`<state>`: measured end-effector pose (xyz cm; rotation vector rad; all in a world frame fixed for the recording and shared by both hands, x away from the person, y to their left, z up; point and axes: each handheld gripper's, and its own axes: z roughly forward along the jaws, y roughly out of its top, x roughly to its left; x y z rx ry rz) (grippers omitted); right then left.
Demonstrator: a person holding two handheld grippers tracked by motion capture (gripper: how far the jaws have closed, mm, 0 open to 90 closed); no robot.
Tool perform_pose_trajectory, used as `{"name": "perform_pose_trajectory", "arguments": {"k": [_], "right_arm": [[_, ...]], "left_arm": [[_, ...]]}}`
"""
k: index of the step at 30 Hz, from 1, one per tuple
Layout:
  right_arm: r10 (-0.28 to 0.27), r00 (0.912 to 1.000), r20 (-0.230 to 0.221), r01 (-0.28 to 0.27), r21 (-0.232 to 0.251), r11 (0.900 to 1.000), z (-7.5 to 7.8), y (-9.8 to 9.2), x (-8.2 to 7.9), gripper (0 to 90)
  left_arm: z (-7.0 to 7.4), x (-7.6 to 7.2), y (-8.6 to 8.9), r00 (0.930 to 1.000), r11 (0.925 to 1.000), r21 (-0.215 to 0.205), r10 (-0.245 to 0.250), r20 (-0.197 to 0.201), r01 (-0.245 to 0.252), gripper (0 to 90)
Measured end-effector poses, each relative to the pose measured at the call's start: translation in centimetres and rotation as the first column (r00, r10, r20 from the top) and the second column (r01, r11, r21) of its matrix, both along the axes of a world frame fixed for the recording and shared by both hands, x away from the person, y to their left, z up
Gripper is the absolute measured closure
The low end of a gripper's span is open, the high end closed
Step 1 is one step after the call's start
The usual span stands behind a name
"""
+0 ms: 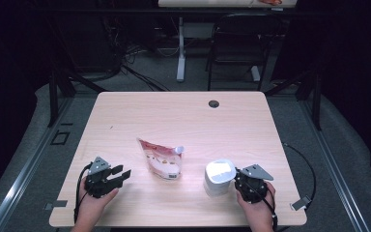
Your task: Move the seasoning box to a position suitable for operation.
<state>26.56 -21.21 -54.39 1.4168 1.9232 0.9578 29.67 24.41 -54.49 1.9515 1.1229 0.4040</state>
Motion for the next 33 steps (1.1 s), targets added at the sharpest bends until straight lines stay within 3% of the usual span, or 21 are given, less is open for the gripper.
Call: {"name": "perform_pose_trajectory", "arguments": {"k": [5, 14, 20, 28, 33], "right_arm": [[0.025, 0.9996, -0.016, -0.024, 0.031, 0.999, 0.2, -0.3, -1.1, 78.9], [0.081, 0.9967, -0.012, -0.081, -0.006, 0.997, 0.3, 0.2, -1.9, 83.2], [0.059, 0.9983, 0.008, -0.058, -0.050, 0.997, 0.2, 0.7, -1.5, 83.8], [0.017, 0.9994, 0.030, -0.016, -0.046, 0.999, 0.0, 0.8, -0.4, 83.4], [0.012, 0.9997, 0.023, -0.011, -0.029, 1.000, 0.0, 1.0, -0.7, 83.0]], "left_arm": [[-0.2, 0.2, 0.3, 1.0000, 1.0000, 0.007, 0.005, -0.001, -0.005, 57.4], [-0.3, 0.5, 0.6, 1.0000, 0.9999, 0.016, 0.001, 0.000, -0.001, 57.4], [-0.3, 0.4, 0.5, 1.0000, 0.9998, 0.019, 0.004, 0.004, -0.004, 57.7], [-0.3, 0.4, 0.5, 0.9999, 0.9996, 0.023, 0.015, 0.003, -0.015, 57.9], [-0.4, 0.4, 0.7, 0.9995, 0.9992, 0.028, 0.029, -0.010, -0.029, 57.7]]}}
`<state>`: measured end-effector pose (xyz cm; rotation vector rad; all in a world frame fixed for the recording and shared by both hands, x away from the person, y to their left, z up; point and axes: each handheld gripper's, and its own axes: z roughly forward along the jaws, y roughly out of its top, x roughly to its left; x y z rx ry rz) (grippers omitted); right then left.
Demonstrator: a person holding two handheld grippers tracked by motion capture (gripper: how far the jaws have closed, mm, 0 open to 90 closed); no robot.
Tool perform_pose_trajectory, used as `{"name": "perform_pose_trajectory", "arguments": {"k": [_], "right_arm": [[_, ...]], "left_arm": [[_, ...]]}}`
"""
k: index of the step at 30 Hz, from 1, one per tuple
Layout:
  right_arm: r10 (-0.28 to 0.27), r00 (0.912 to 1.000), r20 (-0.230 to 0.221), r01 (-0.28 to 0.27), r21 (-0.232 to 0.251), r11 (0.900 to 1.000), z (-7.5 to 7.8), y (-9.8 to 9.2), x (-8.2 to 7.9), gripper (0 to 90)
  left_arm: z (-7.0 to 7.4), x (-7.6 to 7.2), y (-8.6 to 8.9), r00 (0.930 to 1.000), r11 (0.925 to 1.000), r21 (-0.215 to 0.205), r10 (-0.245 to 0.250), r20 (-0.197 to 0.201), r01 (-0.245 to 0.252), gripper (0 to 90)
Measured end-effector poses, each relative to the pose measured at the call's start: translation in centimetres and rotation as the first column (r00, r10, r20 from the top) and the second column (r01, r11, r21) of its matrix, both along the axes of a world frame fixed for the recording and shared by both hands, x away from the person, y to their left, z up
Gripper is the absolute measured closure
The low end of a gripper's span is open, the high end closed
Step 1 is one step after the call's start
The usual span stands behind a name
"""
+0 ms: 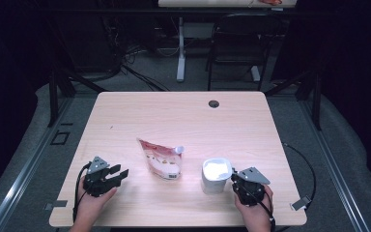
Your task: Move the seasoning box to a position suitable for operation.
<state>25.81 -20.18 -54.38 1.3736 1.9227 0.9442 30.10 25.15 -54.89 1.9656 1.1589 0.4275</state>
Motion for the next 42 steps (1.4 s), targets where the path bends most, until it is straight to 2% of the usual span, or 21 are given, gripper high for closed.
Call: {"name": "perform_pose_trajectory", "arguments": {"k": [3, 5, 11, 15, 18, 21, 24, 27, 28, 31, 35, 40, 42], "right_arm": [[0.017, 0.9998, -0.010, -0.017, 0.010, 1.000, 0.0, -0.2, -0.3, 82.5], [0.044, 0.9988, -0.022, -0.043, 0.043, 0.998, 0.0, -0.3, -0.7, 80.0], [0.080, 0.9962, -0.034, -0.078, 0.048, 0.996, 0.1, -0.2, -1.4, 78.9], [0.122, 0.9919, -0.036, -0.119, 0.067, 0.991, 0.3, -0.1, -1.9, 78.9], [0.152, 0.9875, -0.040, -0.149, 0.069, 0.986, 0.4, -0.1, -2.2, 77.2], [0.190, 0.9810, -0.036, -0.187, 0.079, 0.979, 0.5, -0.2, -2.4, 75.5], [0.209, 0.9766, -0.051, -0.204, 0.091, 0.975, 0.6, -0.6, -2.6, 75.5], [0.231, 0.9719, -0.047, -0.225, 0.102, 0.969, 1.0, -1.0, -2.7, 76.5], [0.235, 0.9711, -0.042, -0.229, 0.112, 0.967, 1.1, -1.1, -2.7, 76.2], [0.239, 0.9704, -0.036, -0.234, 0.101, 0.967, 1.7, -1.4, -2.8, 74.6], [0.243, 0.9691, -0.040, -0.236, 0.142, 0.961, 2.4, -1.7, -2.8, 77.1], [0.206, 0.9779, -0.033, -0.199, 0.153, 0.968, 3.2, -2.0, -2.4, 81.9], [0.193, 0.9804, -0.040, -0.185, 0.143, 0.972, 3.4, -2.2, -2.2, 86.0]], "left_arm": [[-0.1, 0.0, 0.0, 0.9999, 0.9999, -0.010, 0.011, 0.001, -0.011, 57.7], [-0.1, -0.1, 0.2, 0.9999, 0.9999, -0.005, 0.012, 0.000, -0.012, 57.7], [0.0, -0.2, 0.3, 0.9996, 0.9996, -0.012, 0.027, 0.003, -0.027, 57.7], [0.2, -0.5, 0.1, 0.9998, 0.9999, 0.002, 0.014, 0.016, -0.014, 57.7], [0.2, -0.5, 0.1, 1.0000, 0.9999, 0.013, 0.003, 0.008, -0.003, 57.7], [0.2, -0.5, 0.2, 0.9999, 0.9999, 0.006, 0.011, 0.011, -0.011, 57.7], [0.3, -0.4, 0.6, 0.9997, 0.9997, -0.003, 0.022, 0.008, -0.022, 57.8], [0.2, -0.3, 0.8, 0.9995, 0.9995, -0.009, 0.032, -0.001, -0.032, 57.9], [0.2, -0.3, 0.8, 0.9995, 0.9995, -0.007, 0.032, -0.001, -0.032, 57.9], [0.2, -0.3, 0.8, 0.9993, 0.9993, -0.004, 0.036, 0.000, -0.036, 57.9], [0.3, -0.3, 0.8, 0.9994, 0.9994, 0.007, 0.034, -0.005, -0.034, 58.0], [0.4, -0.2, 1.0, 0.9985, 0.9985, 0.014, 0.054, 0.010, -0.054, 58.6], [0.5, -0.2, 1.2, 0.9980, 0.9979, 0.016, 0.062, 0.012, -0.062, 58.6]]}}
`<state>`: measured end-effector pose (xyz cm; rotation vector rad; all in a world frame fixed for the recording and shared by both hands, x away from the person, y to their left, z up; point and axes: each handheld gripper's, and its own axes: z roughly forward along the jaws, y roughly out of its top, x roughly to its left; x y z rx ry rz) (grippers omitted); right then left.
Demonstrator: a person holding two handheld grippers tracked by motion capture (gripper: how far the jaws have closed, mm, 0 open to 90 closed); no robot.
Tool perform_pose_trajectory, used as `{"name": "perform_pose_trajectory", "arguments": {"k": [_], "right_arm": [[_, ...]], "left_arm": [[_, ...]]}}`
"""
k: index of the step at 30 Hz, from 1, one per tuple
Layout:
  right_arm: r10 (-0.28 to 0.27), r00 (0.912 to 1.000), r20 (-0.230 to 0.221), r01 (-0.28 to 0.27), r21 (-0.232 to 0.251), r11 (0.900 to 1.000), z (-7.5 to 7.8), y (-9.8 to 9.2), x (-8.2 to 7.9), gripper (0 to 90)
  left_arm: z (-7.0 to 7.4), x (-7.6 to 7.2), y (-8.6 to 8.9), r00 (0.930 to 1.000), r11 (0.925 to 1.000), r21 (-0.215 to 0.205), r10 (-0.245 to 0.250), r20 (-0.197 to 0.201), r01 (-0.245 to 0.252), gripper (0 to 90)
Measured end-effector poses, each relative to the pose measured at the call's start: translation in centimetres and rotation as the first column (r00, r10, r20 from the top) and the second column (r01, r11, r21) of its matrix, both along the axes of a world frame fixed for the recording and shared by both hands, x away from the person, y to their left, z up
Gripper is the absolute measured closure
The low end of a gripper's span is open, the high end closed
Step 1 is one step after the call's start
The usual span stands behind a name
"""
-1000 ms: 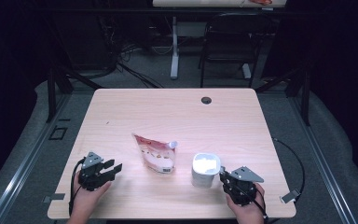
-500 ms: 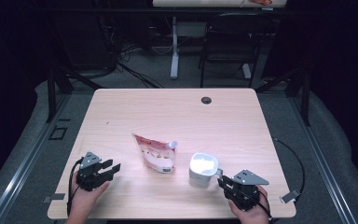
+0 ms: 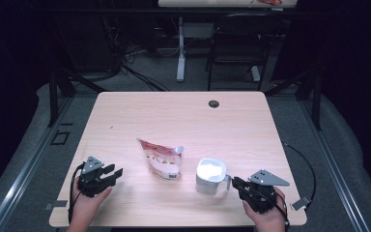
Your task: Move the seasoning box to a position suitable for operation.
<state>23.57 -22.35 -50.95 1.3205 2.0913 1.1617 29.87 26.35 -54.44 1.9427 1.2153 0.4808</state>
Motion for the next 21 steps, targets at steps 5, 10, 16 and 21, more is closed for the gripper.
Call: {"name": "perform_pose_trajectory", "arguments": {"k": [5, 10, 16, 21], "right_arm": [[-0.034, 0.9994, -0.003, 0.034, -0.001, 0.999, 0.7, -0.6, 0.5, 90.0], [-0.026, 0.9997, 0.002, 0.025, 0.028, 0.999, 1.4, -0.8, 0.8, 90.0], [0.030, 0.9995, 0.010, -0.030, 0.016, 0.999, 2.7, 0.2, 1.1, 90.0], [0.052, 0.9984, 0.024, -0.052, 0.010, 0.999, 3.0, 1.0, 1.3, 90.0]], "left_arm": [[0.0, 0.0, 0.2, 0.9999, 0.9999, -0.005, 0.014, 0.000, -0.014, 59.4], [-0.1, 0.1, 0.0, 0.9999, 1.0000, -0.001, 0.008, -0.011, -0.008, 60.1], [-0.1, 0.2, -0.3, 1.0000, 0.9999, 0.012, -0.001, -0.007, 0.001, 60.5], [-0.3, 0.4, -0.5, 0.9999, 0.9999, 0.015, 0.001, -0.012, -0.001, 60.3]]}}
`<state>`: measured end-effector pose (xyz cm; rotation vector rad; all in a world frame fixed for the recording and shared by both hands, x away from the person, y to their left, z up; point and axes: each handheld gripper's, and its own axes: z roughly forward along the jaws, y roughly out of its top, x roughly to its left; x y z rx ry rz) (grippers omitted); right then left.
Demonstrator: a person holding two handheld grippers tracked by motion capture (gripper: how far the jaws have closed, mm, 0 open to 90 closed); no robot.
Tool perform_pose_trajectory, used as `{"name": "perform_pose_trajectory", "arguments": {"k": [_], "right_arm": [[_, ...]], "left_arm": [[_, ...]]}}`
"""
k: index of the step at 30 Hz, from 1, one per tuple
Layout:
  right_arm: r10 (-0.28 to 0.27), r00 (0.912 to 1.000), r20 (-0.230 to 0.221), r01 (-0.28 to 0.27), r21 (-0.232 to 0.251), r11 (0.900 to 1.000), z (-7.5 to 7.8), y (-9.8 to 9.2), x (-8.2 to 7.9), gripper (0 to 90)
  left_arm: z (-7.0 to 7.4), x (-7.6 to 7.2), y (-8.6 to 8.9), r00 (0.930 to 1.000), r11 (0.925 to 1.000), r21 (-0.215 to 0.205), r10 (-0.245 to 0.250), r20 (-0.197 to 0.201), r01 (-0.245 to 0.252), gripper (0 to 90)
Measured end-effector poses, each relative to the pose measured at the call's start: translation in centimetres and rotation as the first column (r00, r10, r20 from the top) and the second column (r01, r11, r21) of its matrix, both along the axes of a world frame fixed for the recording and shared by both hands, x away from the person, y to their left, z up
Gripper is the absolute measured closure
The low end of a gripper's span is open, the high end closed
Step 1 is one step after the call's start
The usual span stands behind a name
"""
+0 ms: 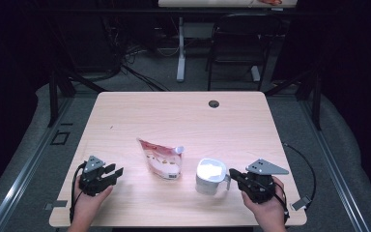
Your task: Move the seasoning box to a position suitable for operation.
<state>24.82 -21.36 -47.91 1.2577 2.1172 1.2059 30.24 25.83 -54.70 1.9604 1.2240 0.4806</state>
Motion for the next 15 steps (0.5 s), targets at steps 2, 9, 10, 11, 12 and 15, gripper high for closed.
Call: {"name": "perform_pose_trajectory", "arguments": {"k": [2, 9, 10, 11, 12, 15], "right_arm": [[0.009, 1.0000, 0.003, -0.009, 0.000, 1.000, 0.22, 0.21, 0.00, 90.0], [0.030, 0.9995, 0.001, -0.030, -0.008, 1.000, 0.55, 0.82, 0.24, 90.0], [0.030, 0.9995, 0.001, -0.030, -0.008, 1.000, 0.55, 0.82, 0.24, 90.0], [0.034, 0.9994, 0.004, -0.033, -0.007, 0.999, 0.51, 0.88, 0.28, 90.0], [0.032, 0.9995, 0.005, -0.032, -0.014, 0.999, 0.46, 0.90, 0.28, 90.0], [0.024, 0.9997, 0.000, -0.024, -0.007, 1.000, 0.27, 0.66, 0.25, 90.0]], "left_arm": [[0.07, 0.06, -0.03, 0.9999, 0.9999, 0.010, -0.011, -0.007, 0.011, 60.2], [0.04, 0.03, -0.26, 0.9999, 0.9999, 0.016, -0.004, 0.009, 0.003, 60.2], [0.04, 0.03, -0.26, 0.9999, 0.9999, 0.016, -0.004, 0.009, 0.003, 60.2], [0.08, -0.03, -0.20, 1.0000, 0.9998, 0.021, -0.002, 0.009, 0.002, 60.2], [0.17, -0.08, -0.06, 1.0000, 0.9997, 0.024, -0.002, 0.006, 0.002, 60.2], [0.15, -0.09, 0.08, 0.9999, 0.9998, 0.021, 0.003, 0.015, -0.004, 60.2]]}}
